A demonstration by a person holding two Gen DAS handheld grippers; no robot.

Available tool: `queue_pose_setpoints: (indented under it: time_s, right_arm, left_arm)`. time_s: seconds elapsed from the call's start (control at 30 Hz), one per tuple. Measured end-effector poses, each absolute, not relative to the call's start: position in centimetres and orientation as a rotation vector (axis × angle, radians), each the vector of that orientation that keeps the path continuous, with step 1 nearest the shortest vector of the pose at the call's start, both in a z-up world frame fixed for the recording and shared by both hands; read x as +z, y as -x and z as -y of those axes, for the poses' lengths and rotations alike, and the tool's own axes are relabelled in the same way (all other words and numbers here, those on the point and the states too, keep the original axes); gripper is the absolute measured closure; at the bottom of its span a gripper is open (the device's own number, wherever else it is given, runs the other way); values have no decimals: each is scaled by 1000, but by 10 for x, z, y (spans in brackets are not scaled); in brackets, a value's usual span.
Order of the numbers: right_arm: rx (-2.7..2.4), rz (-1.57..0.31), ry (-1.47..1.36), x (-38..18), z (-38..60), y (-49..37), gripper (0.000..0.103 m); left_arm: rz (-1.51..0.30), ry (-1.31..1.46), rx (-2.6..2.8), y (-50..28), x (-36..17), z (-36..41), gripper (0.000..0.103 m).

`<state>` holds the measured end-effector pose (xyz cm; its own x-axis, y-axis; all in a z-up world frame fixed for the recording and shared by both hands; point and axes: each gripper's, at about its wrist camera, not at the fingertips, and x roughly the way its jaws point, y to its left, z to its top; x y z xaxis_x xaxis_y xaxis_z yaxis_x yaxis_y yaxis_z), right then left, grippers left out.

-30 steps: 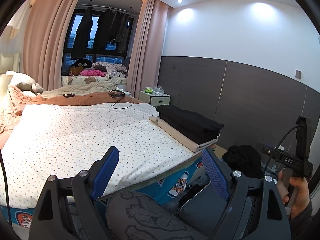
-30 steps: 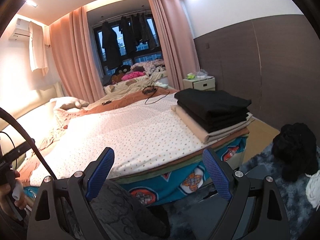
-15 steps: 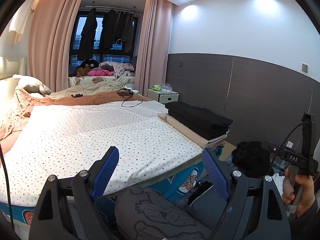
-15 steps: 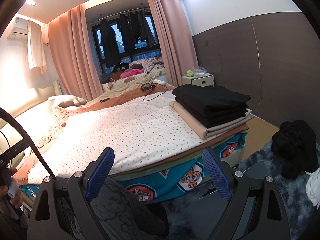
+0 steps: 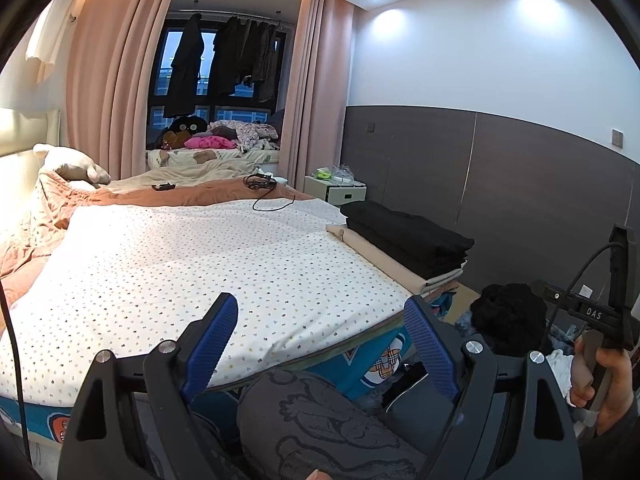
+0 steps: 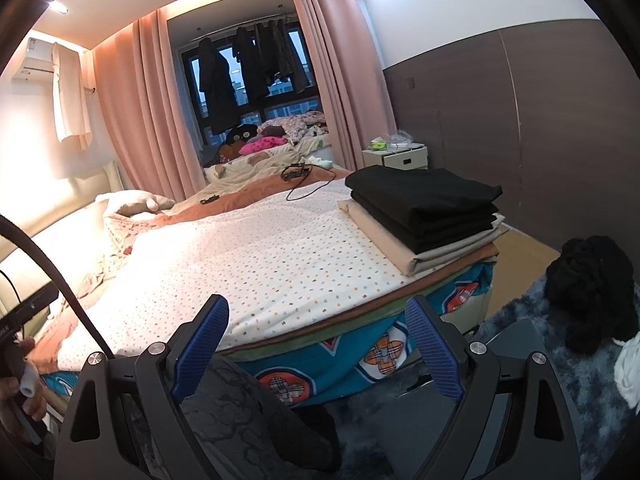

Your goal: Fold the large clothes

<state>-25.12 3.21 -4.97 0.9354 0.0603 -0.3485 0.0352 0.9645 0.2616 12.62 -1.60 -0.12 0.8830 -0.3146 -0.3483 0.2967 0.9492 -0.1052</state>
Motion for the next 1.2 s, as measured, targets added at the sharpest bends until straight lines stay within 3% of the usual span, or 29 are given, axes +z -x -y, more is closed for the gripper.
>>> queue_pose_setpoints:
  time_s: [0.43, 0.6, 1.2]
  right_arm:
    - [8, -371, -266, -47, -32, 251, 14]
    - [8, -370, -268, -47, -30, 251, 14]
    - [10, -385, -251, -46, -29, 250, 14]
  left_arm:
    - [-366, 62, -301, -124, -1, 8, 16]
    - [-352, 69, -294, -123, 0, 6, 5]
    - [-348, 70, -255, -124, -2, 2, 0]
